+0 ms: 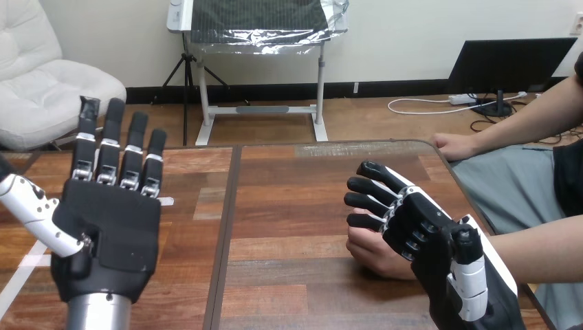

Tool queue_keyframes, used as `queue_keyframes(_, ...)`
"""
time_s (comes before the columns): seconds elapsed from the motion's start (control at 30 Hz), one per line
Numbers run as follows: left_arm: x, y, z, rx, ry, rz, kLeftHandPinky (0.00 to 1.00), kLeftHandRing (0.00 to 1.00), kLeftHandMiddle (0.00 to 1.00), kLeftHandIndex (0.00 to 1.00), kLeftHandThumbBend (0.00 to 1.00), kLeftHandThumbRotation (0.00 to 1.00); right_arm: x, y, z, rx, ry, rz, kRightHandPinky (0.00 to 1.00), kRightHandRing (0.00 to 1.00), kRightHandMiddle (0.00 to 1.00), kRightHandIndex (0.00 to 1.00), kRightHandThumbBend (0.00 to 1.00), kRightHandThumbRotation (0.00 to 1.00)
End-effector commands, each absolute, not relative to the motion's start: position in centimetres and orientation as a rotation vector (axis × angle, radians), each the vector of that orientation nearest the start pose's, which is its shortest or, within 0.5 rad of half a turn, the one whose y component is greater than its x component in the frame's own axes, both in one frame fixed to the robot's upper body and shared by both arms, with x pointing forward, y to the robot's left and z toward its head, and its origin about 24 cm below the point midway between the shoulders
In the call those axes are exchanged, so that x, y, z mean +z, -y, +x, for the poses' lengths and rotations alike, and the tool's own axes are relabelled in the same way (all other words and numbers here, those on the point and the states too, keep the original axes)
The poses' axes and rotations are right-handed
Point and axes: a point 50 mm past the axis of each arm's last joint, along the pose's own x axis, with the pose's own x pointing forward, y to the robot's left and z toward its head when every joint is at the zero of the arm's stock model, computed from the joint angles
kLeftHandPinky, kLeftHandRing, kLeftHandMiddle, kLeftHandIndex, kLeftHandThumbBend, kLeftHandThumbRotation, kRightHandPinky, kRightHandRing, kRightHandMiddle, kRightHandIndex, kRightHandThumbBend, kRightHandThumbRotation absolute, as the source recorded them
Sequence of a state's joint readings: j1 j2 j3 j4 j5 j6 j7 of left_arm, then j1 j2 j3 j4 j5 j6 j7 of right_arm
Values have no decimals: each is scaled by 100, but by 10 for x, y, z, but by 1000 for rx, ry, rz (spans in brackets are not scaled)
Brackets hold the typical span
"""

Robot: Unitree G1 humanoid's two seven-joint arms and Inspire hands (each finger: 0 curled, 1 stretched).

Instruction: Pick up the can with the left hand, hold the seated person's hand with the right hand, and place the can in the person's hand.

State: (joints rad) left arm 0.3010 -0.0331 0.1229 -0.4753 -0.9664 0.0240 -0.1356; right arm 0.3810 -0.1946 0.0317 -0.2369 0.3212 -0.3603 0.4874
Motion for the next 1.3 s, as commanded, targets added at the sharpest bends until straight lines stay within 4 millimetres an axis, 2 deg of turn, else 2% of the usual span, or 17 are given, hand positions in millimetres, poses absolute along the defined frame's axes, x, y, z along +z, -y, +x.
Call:
queue_keyframes(0.0,88,-187,187,-17,315,-830,100,100,100,100,93,83,69,171,174,418,318,64,80,85,87,88,92,100)
queue_keyframes(0.4,91,-189,187,-6,326,-655,100,100,100,100,97,85,69,172,175,414,312,63,80,85,86,88,92,100)
queue_keyframes(1.27,93,-194,187,22,335,-542,100,100,100,100,95,89,69,172,177,414,315,56,78,84,86,88,92,100)
